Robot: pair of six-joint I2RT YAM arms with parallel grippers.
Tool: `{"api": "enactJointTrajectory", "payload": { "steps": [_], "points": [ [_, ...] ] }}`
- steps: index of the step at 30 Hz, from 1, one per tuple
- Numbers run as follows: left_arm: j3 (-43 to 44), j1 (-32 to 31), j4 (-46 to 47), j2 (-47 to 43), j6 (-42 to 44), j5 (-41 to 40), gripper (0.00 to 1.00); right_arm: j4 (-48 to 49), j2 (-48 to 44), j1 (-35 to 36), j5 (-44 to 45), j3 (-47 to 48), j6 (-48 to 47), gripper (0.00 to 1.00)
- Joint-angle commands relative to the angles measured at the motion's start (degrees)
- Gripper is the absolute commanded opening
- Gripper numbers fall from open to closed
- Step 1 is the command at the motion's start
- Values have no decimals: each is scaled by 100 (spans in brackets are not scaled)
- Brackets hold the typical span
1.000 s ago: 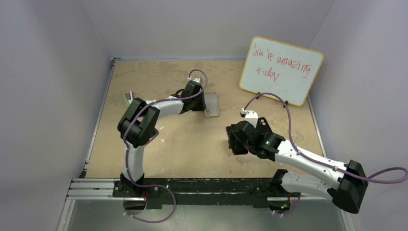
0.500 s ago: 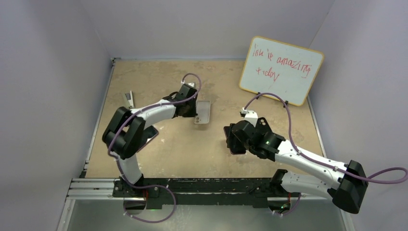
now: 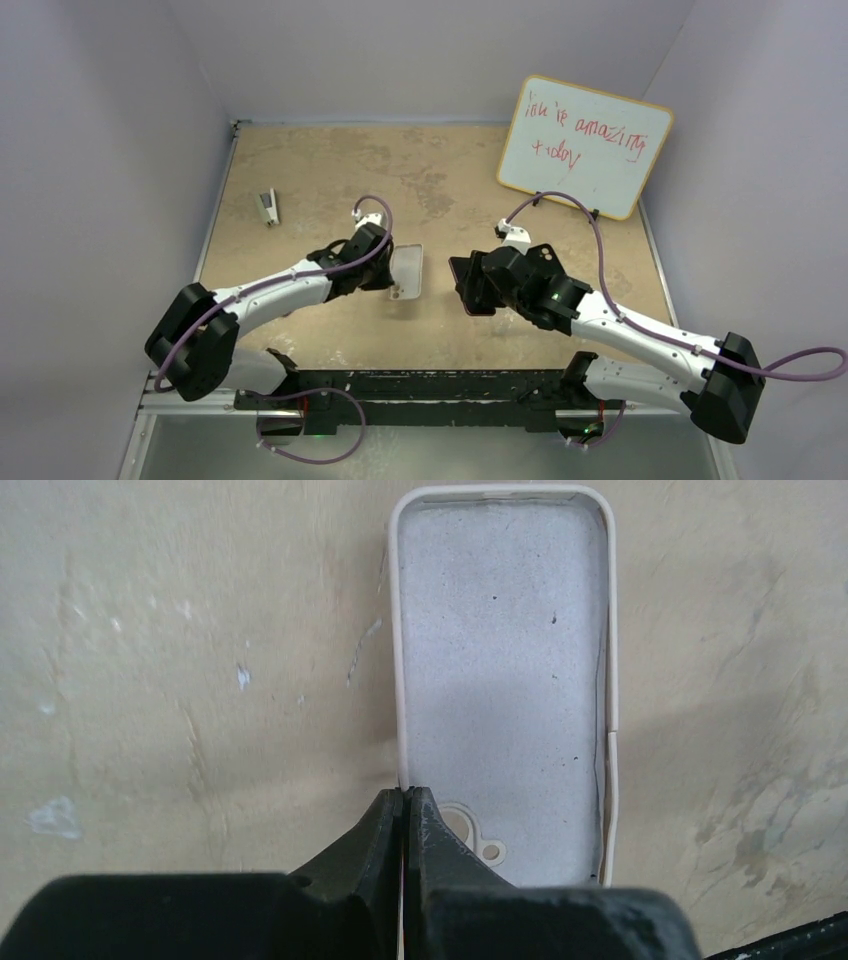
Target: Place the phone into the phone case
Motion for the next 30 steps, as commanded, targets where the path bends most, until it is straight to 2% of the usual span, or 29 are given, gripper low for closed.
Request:
{"api": "enactJointTrajectory", "payload": {
  "steps": [1, 4, 6, 8, 10, 14, 20, 24, 30],
  "points": [
    [-388, -221, 397, -110, -790, -75, 0, 575, 18, -8, -150, 1, 119, 41],
    [-530, -368, 630, -111, -1044, -5, 0, 562, 134, -11, -162, 130, 125, 40],
    [-689, -392, 1107, -157, -1112, 402, 0, 599, 179, -9, -162, 177, 216, 40],
    [-852, -387, 1548, -253, -1188, 874, 10, 671, 247, -13, -180, 227, 328, 40],
    [-816, -388, 1667, -427, -1113, 1052, 28, 766, 375, -8, -265, 281, 446, 40],
    [-507, -299, 1050, -989, -866, 833, 51, 1094, 600, -11, -506, 326, 616, 40],
    [-90, 120, -46, -2271, -200, 244, 77, 1357, 965, 13, -482, 450, 1023, 40],
    [348, 140, -769, -2859, 241, -441, 89, 1698, 1295, 73, -467, 502, 1273, 40],
    [535, 140, -1592, -3288, 491, -1265, 91, 1999, 2083, 274, -491, 868, 1332, 41]
  ]
}}
